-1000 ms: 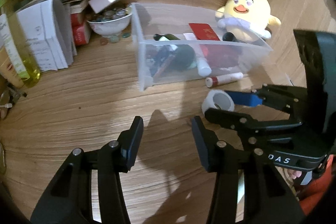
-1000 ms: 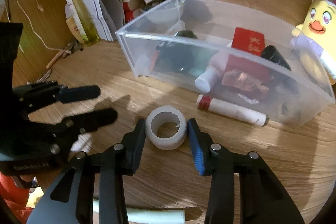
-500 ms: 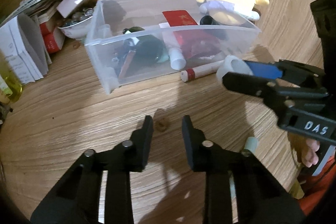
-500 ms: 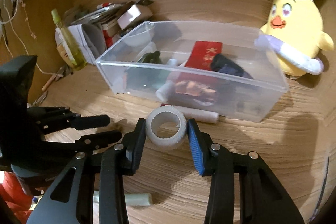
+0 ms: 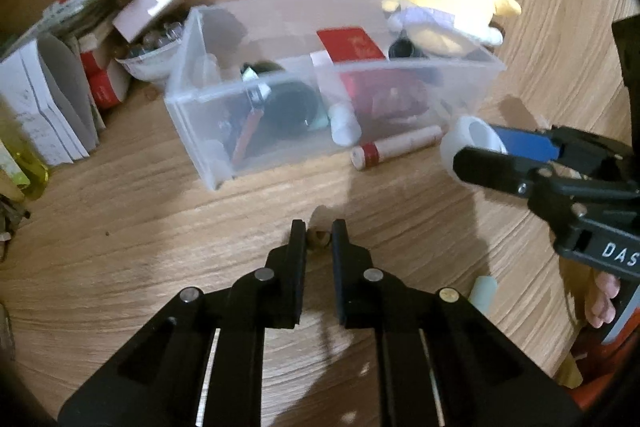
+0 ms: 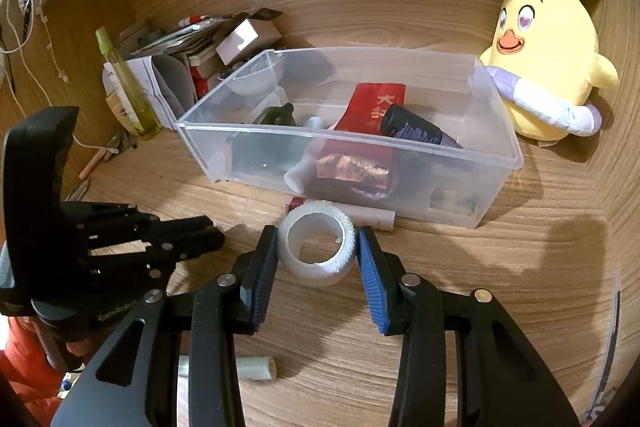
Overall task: Organize objects
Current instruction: 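Grasp the white tape roll with the right tool while the left tool grasps a small brown bead, then carry the tape roll and bead over the clear box with both tools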
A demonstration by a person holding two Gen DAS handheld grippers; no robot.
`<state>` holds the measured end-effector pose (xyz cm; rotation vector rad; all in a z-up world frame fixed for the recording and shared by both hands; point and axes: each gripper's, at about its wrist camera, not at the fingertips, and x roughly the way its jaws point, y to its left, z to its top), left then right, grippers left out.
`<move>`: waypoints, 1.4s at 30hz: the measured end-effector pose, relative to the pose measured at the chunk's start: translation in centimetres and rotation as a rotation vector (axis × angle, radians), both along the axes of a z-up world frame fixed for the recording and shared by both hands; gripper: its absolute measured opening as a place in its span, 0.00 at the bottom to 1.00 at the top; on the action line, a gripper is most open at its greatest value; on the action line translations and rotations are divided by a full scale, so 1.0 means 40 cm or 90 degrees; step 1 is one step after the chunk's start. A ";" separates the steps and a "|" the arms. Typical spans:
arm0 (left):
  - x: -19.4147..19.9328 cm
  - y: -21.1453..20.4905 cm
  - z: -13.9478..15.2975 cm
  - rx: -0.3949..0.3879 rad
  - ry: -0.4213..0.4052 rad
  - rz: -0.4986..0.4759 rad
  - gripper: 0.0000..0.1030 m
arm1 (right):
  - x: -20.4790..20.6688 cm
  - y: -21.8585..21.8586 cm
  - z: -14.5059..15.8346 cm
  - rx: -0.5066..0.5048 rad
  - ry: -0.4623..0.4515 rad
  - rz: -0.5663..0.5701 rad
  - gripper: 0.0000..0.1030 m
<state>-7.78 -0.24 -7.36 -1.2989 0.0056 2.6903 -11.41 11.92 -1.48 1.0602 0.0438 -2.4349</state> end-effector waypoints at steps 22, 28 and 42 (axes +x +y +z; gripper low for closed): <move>-0.007 -0.056 0.177 0.048 0.129 0.061 0.11 | 0.004 0.035 0.129 -0.010 0.096 -0.038 0.36; -0.012 -0.065 0.221 0.050 0.163 0.067 0.11 | 0.000 0.040 0.169 -0.011 0.128 -0.048 0.35; -0.060 -0.085 0.255 0.054 0.187 0.089 0.11 | -0.060 0.039 0.232 -0.005 0.176 -0.071 0.36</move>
